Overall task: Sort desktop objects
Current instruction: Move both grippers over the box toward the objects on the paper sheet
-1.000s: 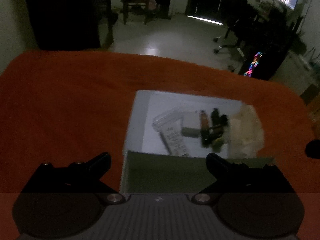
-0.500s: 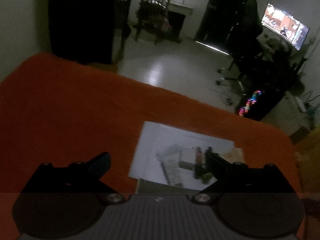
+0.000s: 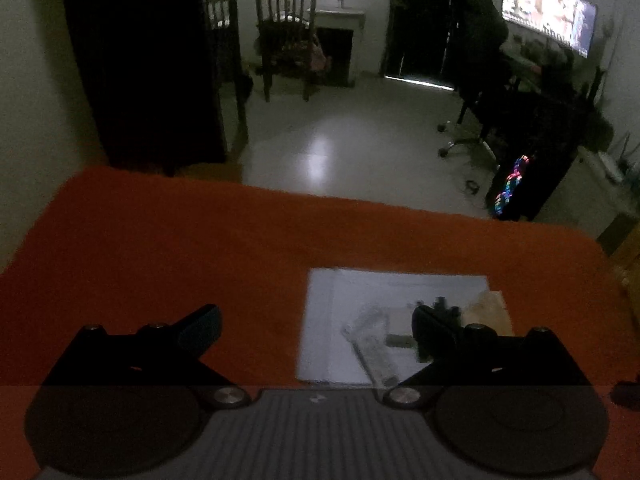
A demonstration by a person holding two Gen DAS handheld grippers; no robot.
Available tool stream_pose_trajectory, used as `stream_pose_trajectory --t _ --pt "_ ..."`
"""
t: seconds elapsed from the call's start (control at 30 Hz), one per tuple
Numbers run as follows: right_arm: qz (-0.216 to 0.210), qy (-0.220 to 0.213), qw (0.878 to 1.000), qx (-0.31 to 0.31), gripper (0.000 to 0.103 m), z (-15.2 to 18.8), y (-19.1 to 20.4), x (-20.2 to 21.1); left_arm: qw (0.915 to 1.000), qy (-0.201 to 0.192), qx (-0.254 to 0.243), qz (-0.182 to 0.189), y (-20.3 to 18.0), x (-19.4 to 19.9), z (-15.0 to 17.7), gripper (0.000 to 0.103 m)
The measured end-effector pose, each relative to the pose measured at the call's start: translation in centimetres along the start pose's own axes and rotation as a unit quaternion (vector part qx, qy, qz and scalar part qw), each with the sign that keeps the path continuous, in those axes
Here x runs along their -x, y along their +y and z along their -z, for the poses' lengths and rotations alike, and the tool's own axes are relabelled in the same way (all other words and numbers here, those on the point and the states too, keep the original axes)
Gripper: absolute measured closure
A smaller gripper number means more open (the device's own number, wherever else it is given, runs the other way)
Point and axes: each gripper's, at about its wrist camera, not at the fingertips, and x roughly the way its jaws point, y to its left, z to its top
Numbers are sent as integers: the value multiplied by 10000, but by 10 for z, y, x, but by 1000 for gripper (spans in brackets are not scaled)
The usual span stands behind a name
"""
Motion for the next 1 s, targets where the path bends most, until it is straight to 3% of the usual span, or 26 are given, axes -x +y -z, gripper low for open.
stream_pose_trajectory --t 0.23,0.3,0.37,0.47,0.57,0.67,0.73,0.9,1.0 --pt "91 -71 9999 75 0 -18 3 -3 9987 -408 296 93 3 11 -31 0" --pt "102 -61 9999 85 0 -23 3 -8 9976 -441 430 320 9 3 -36 0" --pt "154 -73 9998 33 0 -28 1 -15 9971 -329 619 302 18 -12 -40 0" --pt "198 -50 9998 7 0 -33 -2 -26 9994 -108 287 -138 14 -37 -35 0" --pt "235 7 9997 2 0 -36 -4 -41 9997 -6 85 -221 10 -54 -23 0" --pt "304 19 9995 59 0 -41 -3 -55 9994 191 257 109 15 -77 -11 0" --pt "332 -38 9994 69 0 -45 -4 -64 9990 325 279 141 17 -96 -2 0" --pt "326 -270 9991 31 0 -55 -11 -89 9967 379 -681 -232 -9 -139 17 0" --pt "366 -277 9989 -8 0 -59 -19 -111 9952 240 -941 -76 -25 -154 27 0"
